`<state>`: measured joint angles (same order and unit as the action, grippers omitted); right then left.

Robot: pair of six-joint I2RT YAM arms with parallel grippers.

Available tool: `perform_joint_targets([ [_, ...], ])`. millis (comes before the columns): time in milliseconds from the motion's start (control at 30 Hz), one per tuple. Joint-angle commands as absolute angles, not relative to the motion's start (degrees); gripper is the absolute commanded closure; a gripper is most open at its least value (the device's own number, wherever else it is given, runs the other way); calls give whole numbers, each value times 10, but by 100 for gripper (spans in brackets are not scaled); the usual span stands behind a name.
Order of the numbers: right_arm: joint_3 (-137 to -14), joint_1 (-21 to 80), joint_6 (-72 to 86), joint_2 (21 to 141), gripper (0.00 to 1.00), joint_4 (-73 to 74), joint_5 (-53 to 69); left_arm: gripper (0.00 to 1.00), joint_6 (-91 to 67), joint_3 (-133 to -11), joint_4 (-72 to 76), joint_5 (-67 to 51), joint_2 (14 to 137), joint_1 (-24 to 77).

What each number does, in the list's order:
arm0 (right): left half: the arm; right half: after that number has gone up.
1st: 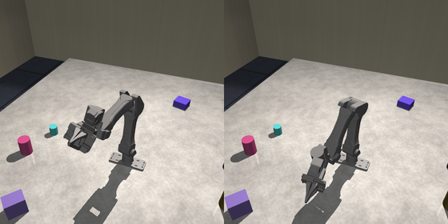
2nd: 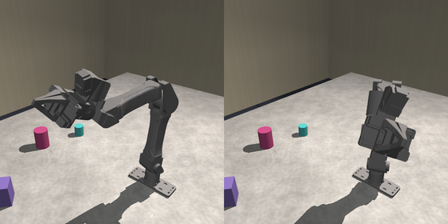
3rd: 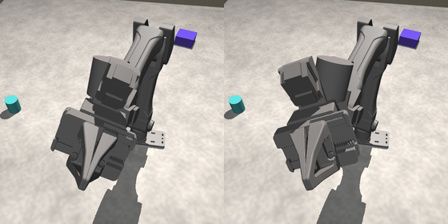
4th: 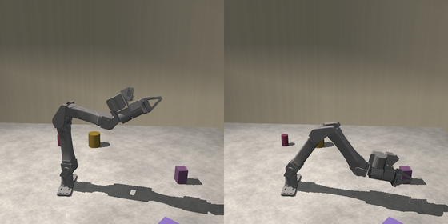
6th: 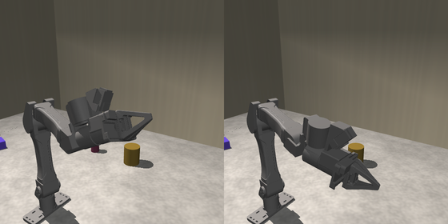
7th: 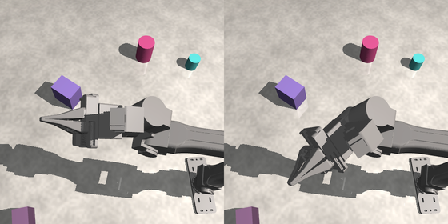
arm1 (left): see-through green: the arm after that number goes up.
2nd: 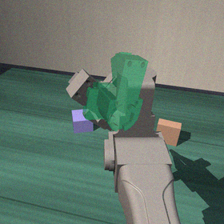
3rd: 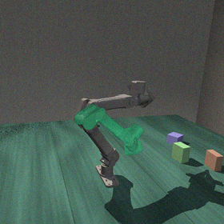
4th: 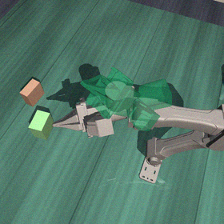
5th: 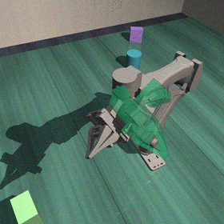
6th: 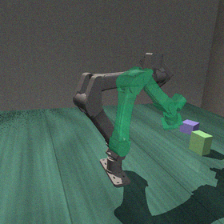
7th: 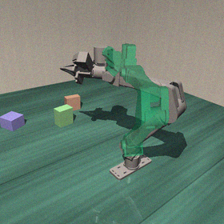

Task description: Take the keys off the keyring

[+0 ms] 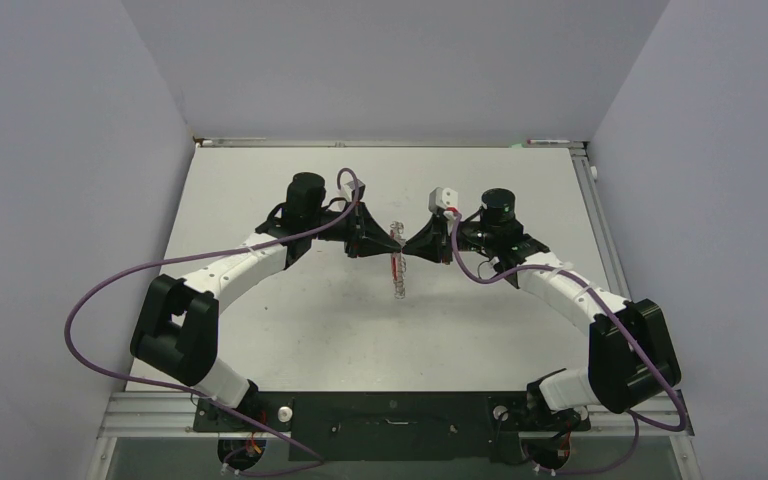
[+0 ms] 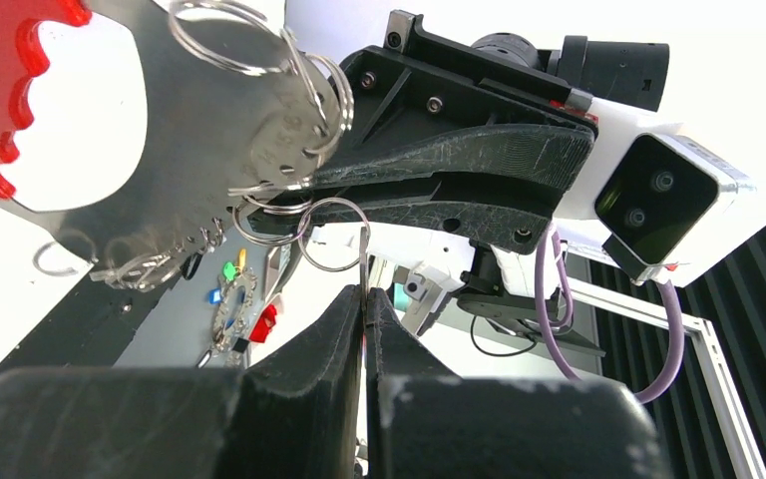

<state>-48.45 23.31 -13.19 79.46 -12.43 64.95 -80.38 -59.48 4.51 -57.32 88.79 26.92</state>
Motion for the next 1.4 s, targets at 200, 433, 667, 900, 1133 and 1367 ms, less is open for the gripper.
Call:
perform_joint_targets([
  [200,-471,229,-75,777,95,-197,634,100,-758,-603,17,-577,859,251],
  [433,-430,218,77,776,95,-326,567,100,-746,-594,1,-573,853,242],
  [667,-364,212,231,780,95,-537,535,100,-750,-581,3,-571,857,236],
  [900,-336,213,301,791,95,-674,528,100,-759,-572,14,-565,864,234],
  [1133,-332,217,321,797,95,-735,552,100,-767,-570,30,-567,874,234],
  [1367,-330,217,325,795,95,-773,580,93,-747,-568,40,-578,869,232],
])
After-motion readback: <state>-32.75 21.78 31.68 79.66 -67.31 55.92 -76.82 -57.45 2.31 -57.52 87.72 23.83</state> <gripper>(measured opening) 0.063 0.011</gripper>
